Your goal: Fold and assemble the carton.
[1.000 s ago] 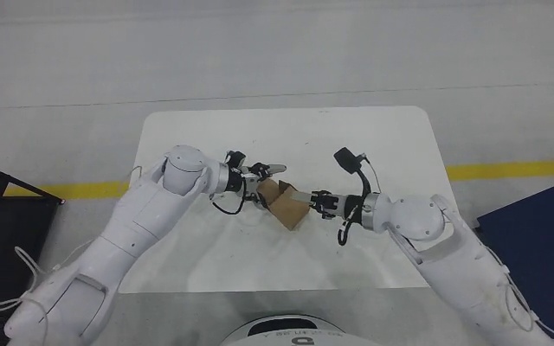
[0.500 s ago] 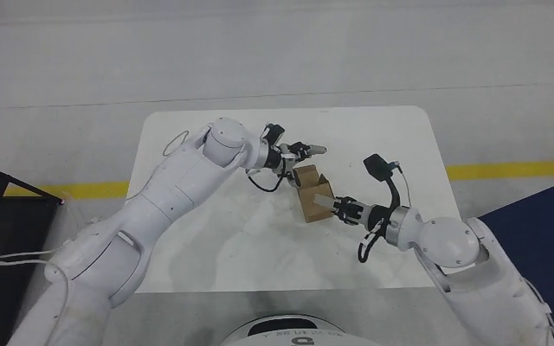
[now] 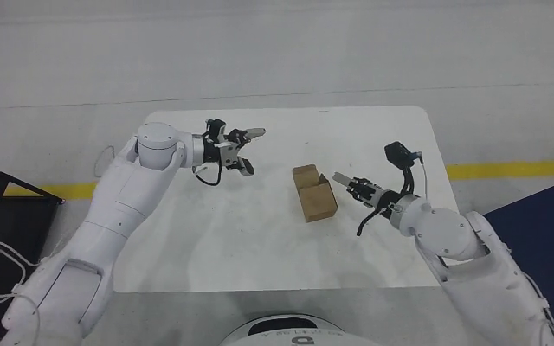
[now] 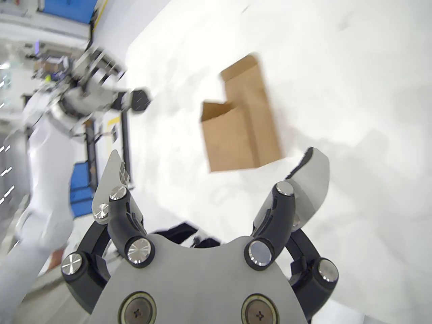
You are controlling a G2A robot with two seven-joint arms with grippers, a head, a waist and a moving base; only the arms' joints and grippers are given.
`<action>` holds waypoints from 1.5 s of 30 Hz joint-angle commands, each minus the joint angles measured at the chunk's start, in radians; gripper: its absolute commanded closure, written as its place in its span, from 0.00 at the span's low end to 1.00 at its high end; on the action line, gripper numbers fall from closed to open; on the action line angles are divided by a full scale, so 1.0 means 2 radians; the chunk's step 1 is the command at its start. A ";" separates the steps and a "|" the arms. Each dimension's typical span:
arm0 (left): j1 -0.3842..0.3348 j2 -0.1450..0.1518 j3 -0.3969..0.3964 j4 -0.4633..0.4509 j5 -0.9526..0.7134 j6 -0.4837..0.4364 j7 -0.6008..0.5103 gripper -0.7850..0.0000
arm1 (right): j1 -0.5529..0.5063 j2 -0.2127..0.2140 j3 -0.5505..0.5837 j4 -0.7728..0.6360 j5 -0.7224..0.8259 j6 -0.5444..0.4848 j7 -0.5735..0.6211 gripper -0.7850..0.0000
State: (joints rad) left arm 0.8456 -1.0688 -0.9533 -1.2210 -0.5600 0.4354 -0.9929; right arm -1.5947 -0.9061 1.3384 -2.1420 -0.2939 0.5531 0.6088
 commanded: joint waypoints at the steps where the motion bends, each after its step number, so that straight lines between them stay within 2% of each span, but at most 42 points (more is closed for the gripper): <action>1: 0.043 0.015 -0.039 -0.062 0.009 0.024 0.009 0.00 | 0.028 0.000 -0.027 0.022 -0.052 -0.006 0.029 0.00; 2: 0.055 0.019 -0.050 -0.076 0.009 0.030 0.012 0.00 | 0.042 0.000 -0.041 0.034 -0.076 -0.003 0.039 0.00; 4: 0.055 0.019 -0.050 -0.076 0.009 0.030 0.012 0.00 | 0.067 -0.003 -0.060 0.044 -0.112 0.022 0.042 0.00; 13: 0.055 0.019 -0.050 -0.076 0.009 0.030 0.012 0.00 | 0.067 -0.003 -0.060 0.044 -0.112 0.022 0.042 0.00; 16: 0.055 0.019 -0.050 -0.076 0.009 0.030 0.012 0.00 | 0.090 -0.001 -0.096 0.072 -0.182 -0.021 0.077 0.00; 20: 0.055 0.019 -0.050 -0.076 0.009 0.030 0.012 0.00 | 0.173 -0.011 -0.129 0.151 -0.140 -0.110 0.148 0.00; 23: 0.055 0.019 -0.050 -0.076 0.009 0.030 0.012 0.00 | 0.222 -0.019 -0.160 0.198 -0.137 -0.174 0.163 0.00; 24: 0.055 0.019 -0.050 -0.076 0.009 0.030 0.012 0.00 | 0.235 -0.023 -0.165 0.216 -0.126 -0.179 0.167 0.04; 25: 0.055 0.019 -0.050 -0.076 0.009 0.030 0.012 0.00 | 0.248 -0.026 -0.172 0.228 -0.117 -0.186 0.173 0.19; 26: 0.055 0.019 -0.050 -0.076 0.009 0.030 0.012 0.00 | 0.260 -0.029 -0.180 0.240 -0.111 -0.193 0.177 0.29; 27: 0.055 0.019 -0.050 -0.076 0.009 0.030 0.012 0.00 | 0.272 -0.033 -0.187 0.254 -0.108 -0.189 0.178 0.34; 29: 0.055 0.019 -0.050 -0.076 0.009 0.030 0.012 0.00 | 0.293 -0.040 -0.206 0.274 -0.107 -0.180 0.187 0.49; 32: 0.055 0.019 -0.050 -0.076 0.009 0.030 0.012 0.00 | 0.321 -0.051 -0.234 0.298 -0.112 -0.167 0.203 0.51; 34: 0.055 0.019 -0.050 -0.076 0.009 0.030 0.012 0.00 | 0.338 -0.058 -0.250 0.315 -0.112 -0.165 0.222 0.41; 35: 0.055 0.019 -0.050 -0.076 0.009 0.030 0.012 0.00 | 0.346 -0.061 -0.257 0.324 -0.107 -0.167 0.229 0.40; 37: 0.055 0.019 -0.050 -0.076 0.009 0.030 0.012 0.00 | 0.360 -0.067 -0.268 0.343 -0.105 -0.169 0.240 0.51; 39: 0.055 0.019 -0.050 -0.076 0.009 0.030 0.012 0.00 | 0.371 -0.072 -0.279 0.354 -0.104 -0.168 0.248 0.55; 41: 0.055 0.019 -0.050 -0.076 0.009 0.030 0.012 0.00 | 0.379 -0.076 -0.288 0.358 -0.110 -0.169 0.256 0.64; 42: 0.055 0.019 -0.050 -0.076 0.009 0.030 0.012 0.00 | 0.382 -0.077 -0.292 0.359 -0.116 -0.168 0.260 0.76; 43: 0.055 0.019 -0.050 -0.076 0.009 0.030 0.012 0.00 | 0.384 -0.078 -0.296 0.361 -0.121 -0.164 0.264 1.00; 45: 0.055 0.019 -0.050 -0.076 0.009 0.030 0.012 0.00 | 0.389 -0.081 -0.305 0.360 -0.141 -0.155 0.275 1.00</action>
State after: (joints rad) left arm 0.9559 -1.0312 -1.0532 -1.3737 -0.5416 0.4954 -0.9685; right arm -0.8206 -1.0658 0.7363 -1.4209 -0.5545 0.2336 1.1489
